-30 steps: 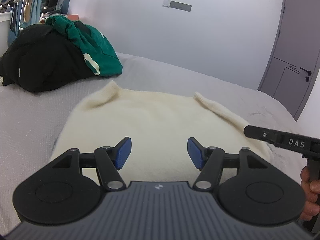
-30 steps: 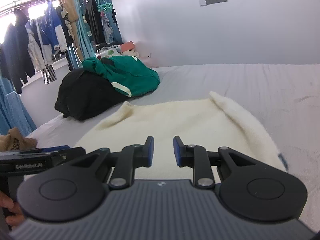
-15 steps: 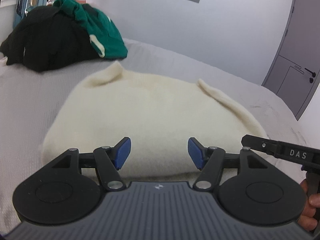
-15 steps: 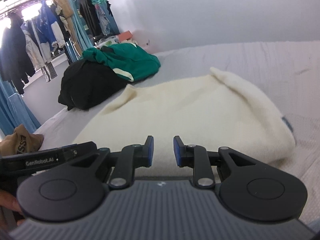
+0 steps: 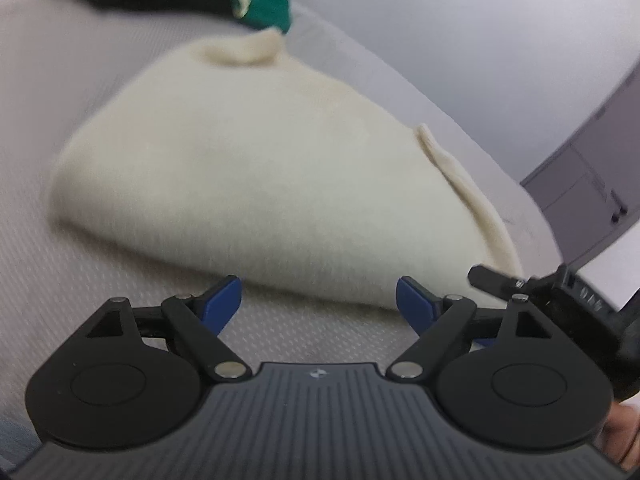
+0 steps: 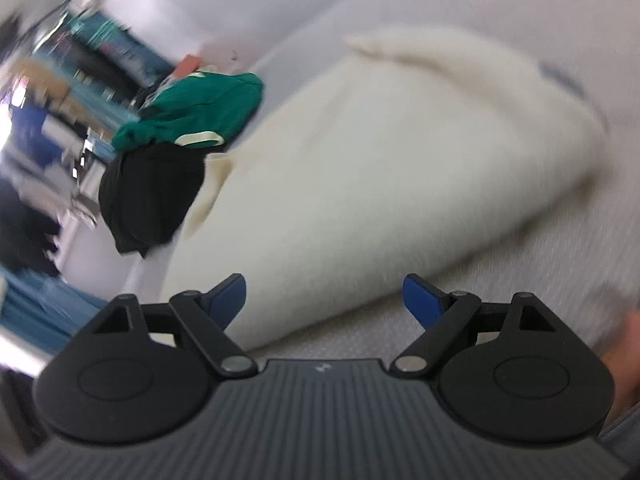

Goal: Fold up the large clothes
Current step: 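Grasp the folded sweater edge with both tools, then roll the held sweater edge over onto itself with both tools, then release the sweater and press the rolled fold flat with both tools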

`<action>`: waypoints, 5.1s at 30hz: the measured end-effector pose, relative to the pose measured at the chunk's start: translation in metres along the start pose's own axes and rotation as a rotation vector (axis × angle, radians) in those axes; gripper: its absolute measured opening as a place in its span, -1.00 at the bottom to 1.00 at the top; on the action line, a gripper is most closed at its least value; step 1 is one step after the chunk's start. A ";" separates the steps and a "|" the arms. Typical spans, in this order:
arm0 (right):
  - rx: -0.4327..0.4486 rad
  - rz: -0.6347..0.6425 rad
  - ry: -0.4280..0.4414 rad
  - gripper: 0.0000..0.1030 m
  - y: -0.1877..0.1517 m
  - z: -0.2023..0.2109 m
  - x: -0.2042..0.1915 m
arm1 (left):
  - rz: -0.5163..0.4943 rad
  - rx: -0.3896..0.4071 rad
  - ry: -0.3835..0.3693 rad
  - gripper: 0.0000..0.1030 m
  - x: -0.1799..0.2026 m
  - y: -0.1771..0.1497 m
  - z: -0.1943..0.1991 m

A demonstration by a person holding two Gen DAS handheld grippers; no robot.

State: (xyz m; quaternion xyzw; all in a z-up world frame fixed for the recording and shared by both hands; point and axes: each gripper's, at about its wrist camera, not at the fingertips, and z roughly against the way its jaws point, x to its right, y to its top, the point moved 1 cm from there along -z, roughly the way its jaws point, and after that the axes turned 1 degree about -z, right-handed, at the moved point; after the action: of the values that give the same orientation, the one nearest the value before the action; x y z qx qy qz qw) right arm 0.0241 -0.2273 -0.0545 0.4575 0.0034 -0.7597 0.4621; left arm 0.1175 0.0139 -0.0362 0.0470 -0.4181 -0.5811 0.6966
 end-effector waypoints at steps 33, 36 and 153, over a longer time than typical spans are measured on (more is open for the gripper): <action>0.164 -0.321 -0.013 -0.23 0.022 -0.006 0.055 | 0.477 0.108 -0.061 -0.21 -0.071 0.024 -0.022; 0.176 -0.276 0.002 -0.36 0.022 0.000 0.049 | 0.459 0.132 -0.054 -0.30 -0.068 0.023 -0.014; 0.115 0.563 -0.211 -0.02 0.113 -0.120 -0.039 | -0.314 0.194 0.276 0.36 -0.035 0.146 -0.109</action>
State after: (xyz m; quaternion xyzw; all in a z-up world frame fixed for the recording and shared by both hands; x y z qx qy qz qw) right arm 0.1926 -0.2141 -0.0497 0.3845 -0.2147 -0.6441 0.6254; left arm 0.3005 0.0449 -0.0443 0.2572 -0.3605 -0.6274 0.6406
